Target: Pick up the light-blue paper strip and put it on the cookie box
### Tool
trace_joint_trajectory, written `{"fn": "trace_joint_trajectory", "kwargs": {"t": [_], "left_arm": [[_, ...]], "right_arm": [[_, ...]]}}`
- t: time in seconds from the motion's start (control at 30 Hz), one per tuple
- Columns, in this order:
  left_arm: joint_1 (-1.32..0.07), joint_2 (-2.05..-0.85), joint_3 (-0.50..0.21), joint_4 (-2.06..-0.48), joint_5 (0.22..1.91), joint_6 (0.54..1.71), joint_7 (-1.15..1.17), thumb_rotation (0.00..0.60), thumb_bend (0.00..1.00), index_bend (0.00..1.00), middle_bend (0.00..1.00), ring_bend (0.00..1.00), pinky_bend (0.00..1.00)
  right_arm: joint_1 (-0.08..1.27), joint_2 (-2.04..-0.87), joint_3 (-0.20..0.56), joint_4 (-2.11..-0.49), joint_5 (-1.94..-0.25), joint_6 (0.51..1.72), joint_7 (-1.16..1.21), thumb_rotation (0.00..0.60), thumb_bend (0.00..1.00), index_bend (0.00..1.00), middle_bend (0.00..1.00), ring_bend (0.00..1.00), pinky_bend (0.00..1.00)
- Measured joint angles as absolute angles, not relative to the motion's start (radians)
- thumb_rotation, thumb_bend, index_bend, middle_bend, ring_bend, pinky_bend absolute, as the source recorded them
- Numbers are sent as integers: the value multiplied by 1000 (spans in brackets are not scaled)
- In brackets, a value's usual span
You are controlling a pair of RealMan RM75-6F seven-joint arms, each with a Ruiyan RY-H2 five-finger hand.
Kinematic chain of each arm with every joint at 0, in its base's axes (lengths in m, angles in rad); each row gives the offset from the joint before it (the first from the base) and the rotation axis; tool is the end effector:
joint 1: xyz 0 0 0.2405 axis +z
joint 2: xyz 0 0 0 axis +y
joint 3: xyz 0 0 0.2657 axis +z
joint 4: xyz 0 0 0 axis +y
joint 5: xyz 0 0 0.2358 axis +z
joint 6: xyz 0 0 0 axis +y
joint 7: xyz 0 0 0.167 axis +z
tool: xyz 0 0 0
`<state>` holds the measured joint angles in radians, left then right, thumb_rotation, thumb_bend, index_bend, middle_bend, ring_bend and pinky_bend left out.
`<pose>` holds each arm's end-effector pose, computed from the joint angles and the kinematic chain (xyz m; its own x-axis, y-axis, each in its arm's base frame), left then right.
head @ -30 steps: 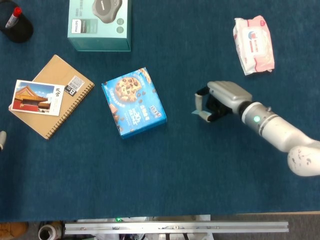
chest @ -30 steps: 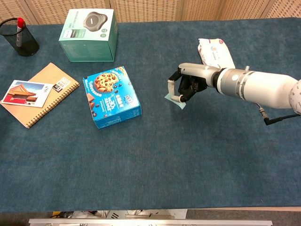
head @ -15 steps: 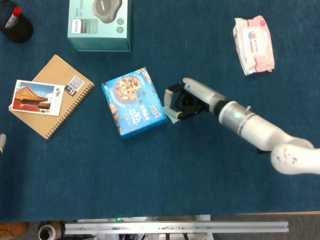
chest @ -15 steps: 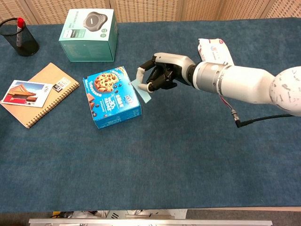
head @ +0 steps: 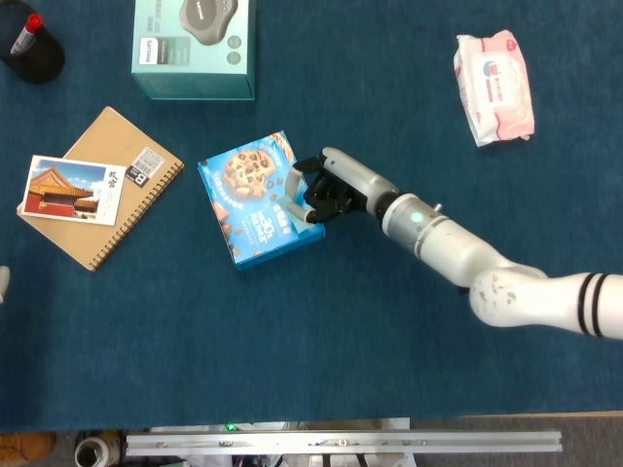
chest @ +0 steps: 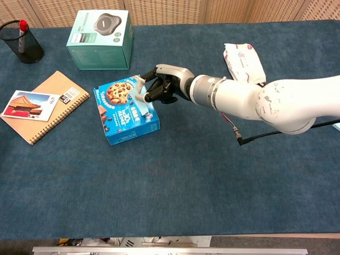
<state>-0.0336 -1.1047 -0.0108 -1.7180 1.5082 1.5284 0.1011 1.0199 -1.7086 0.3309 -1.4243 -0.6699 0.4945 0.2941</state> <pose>-0.3167 0.1799 0.1342 0.4060 0.0240 0.9135 0.9132 0.0268 -0.4066 -0.0326 -0.3715 -0.1425 -0.3624 -0.7694 0.5260 -0.8965 0.1336 -0.4223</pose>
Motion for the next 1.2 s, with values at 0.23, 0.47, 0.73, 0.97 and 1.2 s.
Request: {"fn": "trace_joint_trajectory", "kwargs": {"t": [0.23, 0.47, 0.73, 0.97, 1.2], "left_arm": [[-34, -1112, -15, -1721, 1500, 1525, 111, 600, 299, 41, 218, 186, 163], [-33, -1109, -14, -1724, 1497, 1521, 116, 600, 299, 41, 218, 186, 163], [-28, -1106, -12, -1724, 1496, 1523, 114, 600, 299, 41, 218, 186, 163], [-22, -1105, -12, -1722, 1496, 1531, 111, 600, 299, 41, 218, 186, 163], [-21, -1103, -16, -1723, 1491, 1532, 111, 600, 299, 41, 218, 186, 163]], "right_arm": [[1056, -1763, 337, -1347, -614, 498, 291, 600, 384, 611, 1000, 1000, 1000], [1086, -1798, 352, -1307, -584, 497, 285, 600, 384, 581, 1000, 1000, 1000], [1108, -1827, 364, -1267, -549, 503, 276, 600, 384, 514, 1000, 1000, 1000], [1118, -1837, 369, -1253, -543, 502, 263, 600, 383, 380, 1000, 1000, 1000], [1090, -1817, 371, -1289, -603, 547, 251, 600, 383, 271, 1000, 1000, 1000]]}}
